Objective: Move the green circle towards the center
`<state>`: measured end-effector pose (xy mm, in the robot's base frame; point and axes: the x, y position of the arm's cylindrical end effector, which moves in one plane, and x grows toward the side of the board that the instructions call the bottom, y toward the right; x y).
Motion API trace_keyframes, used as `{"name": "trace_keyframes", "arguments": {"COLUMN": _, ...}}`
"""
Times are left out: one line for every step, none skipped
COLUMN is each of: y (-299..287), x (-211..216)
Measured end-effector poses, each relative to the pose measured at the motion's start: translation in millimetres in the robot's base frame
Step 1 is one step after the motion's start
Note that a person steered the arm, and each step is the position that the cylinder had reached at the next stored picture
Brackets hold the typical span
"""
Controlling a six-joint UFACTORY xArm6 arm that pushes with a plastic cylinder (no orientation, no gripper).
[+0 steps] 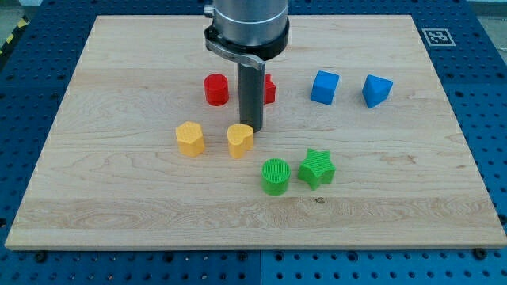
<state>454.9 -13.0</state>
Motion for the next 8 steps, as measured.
{"name": "trace_keyframes", "arguments": {"y": 4.6, "x": -2.6}}
{"name": "trace_keyframes", "arguments": {"y": 39.3, "x": -2.6}}
{"name": "trace_keyframes", "arguments": {"y": 76.2, "x": -1.5}}
{"name": "trace_keyframes", "arguments": {"y": 118.5, "x": 37.2}}
{"name": "trace_keyframes", "arguments": {"y": 152.6, "x": 94.7}}
{"name": "trace_keyframes", "arguments": {"y": 150.4, "x": 141.2}}
{"name": "trace_keyframes", "arguments": {"y": 94.7, "x": 145.5}}
{"name": "trace_keyframes", "arguments": {"y": 64.5, "x": 127.4}}
